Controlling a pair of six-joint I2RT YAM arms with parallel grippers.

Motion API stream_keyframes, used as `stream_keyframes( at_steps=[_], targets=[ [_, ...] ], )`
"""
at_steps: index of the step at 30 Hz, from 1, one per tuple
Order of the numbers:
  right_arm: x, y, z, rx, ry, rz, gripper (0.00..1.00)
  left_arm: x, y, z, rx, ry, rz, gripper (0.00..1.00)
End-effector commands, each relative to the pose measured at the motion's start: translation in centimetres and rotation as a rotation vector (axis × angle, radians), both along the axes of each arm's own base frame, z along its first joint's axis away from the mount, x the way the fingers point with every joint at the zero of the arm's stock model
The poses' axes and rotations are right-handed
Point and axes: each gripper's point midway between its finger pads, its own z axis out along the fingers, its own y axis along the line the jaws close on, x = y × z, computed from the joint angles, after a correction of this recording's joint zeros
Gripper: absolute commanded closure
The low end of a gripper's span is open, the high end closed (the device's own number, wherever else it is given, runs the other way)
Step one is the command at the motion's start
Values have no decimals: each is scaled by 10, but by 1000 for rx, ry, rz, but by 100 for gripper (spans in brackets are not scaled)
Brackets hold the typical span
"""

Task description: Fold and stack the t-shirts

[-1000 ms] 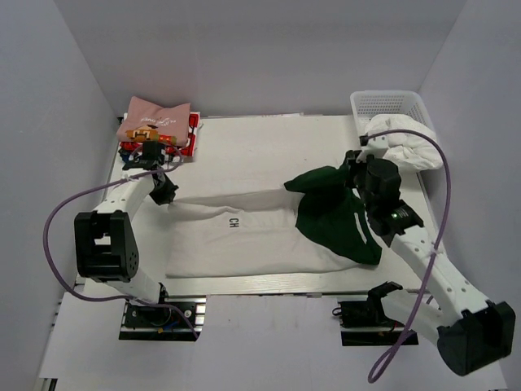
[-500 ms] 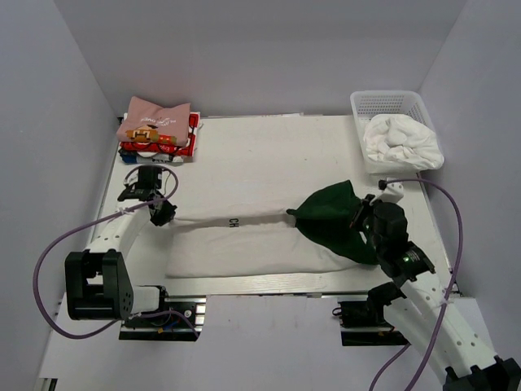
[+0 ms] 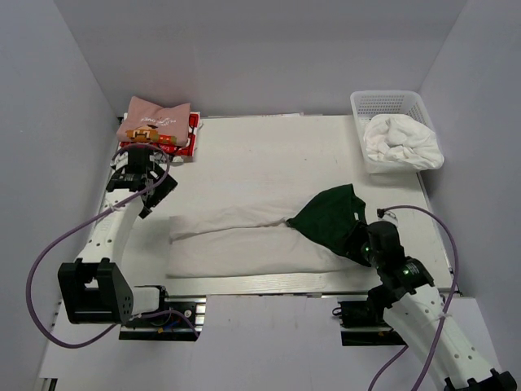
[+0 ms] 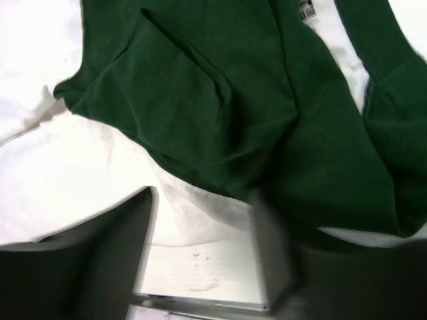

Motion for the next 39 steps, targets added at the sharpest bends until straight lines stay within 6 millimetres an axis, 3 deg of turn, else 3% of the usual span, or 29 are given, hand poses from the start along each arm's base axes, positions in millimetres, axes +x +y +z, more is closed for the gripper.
stream_keyframes(
  at_steps=[1,4,6,9,12,16,18,22,27,31,32,36,39],
  targets=[
    [9,-2,26,-17,-44,-4,26,14,-17,24,-49,-103,-110,0],
    [33,3,51,-48,-156,34,10,15,-43,5,-154,-93,-228,0],
    [50,2,66,-81,-221,27,10,15,-56,-8,-200,-92,-269,0],
    [72,-11,67,-173,-234,-35,10,18,-78,-17,-276,-101,-341,0],
    [90,-16,59,-230,-185,-85,10,19,-90,-32,-305,-80,-379,0],
    [109,-20,27,-334,-80,-97,10,15,-97,-56,-324,-6,-396,0],
    [119,-20,25,-358,-82,-84,10,6,-108,-65,-356,20,-430,0],
    [136,-19,10,-433,-57,-25,10,-22,-103,-94,-337,96,-411,0],
    [154,-9,6,-384,-91,19,10,-64,-89,-127,-306,229,-344,0],
    [165,-5,7,-345,-128,28,10,-76,-86,-135,-302,276,-323,0],
    [166,-2,6,-332,-128,42,14,-74,-84,-134,-288,267,-319,0],
    [165,6,8,-280,-143,72,52,-57,-78,-122,-248,231,-307,0],
    [162,2,8,-279,-130,60,59,-49,-75,-115,-224,213,-309,0]
  ],
)
